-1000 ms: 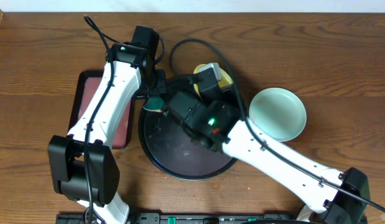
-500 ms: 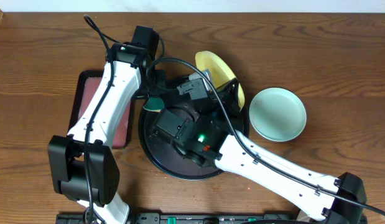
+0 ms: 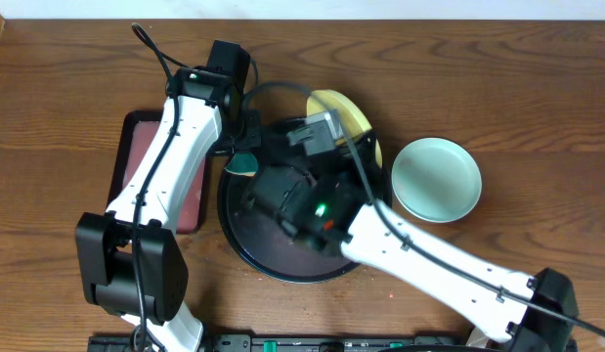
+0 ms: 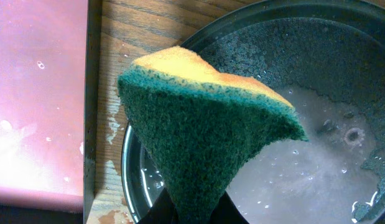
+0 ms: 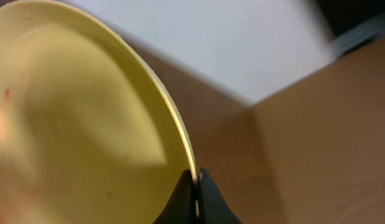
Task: Clean dirty plates on tray and stack at the side
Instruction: 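Lift the yellow plate with the right gripper and carry it right, then place the yellow plate on top of the green stack and release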
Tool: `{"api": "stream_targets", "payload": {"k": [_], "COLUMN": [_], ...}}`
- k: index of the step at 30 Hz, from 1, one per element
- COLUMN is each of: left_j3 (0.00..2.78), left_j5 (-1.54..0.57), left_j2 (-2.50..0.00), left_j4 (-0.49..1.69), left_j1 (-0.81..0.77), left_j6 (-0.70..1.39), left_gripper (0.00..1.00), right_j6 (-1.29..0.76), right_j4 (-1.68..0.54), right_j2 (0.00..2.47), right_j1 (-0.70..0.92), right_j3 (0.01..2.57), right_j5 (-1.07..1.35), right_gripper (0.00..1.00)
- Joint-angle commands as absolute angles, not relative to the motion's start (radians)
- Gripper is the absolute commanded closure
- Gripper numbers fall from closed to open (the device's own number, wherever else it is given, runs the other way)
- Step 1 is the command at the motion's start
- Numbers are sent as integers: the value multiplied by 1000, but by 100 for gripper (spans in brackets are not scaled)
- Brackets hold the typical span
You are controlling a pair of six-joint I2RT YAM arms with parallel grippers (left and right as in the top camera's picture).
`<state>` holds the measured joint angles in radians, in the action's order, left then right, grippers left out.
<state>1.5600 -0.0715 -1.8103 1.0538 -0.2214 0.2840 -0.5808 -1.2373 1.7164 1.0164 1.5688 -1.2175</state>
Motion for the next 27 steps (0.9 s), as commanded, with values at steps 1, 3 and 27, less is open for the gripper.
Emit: {"api": "stream_targets", "payload": {"k": [1,3,27], "left_j3": [1552,1552,1552], "left_j5": [-55,-55,-55], "left_j2": [-1810,-1810,-1810], "left_j4": [1056,1056,1056], "left_j1": [-219,-219,-219], "left_j6": [286,287,286], "left_gripper": [92,92,92], "right_j6": [-613,-605,-140], "right_j4": [-1225,-1206,-1037], "right_j2": [1689,1689,1688], "right_j1": [918,873,75], "right_j3": [1521,1500,1456], "right_j5": [-894,-771,312], "right_gripper": [99,99,99]}}
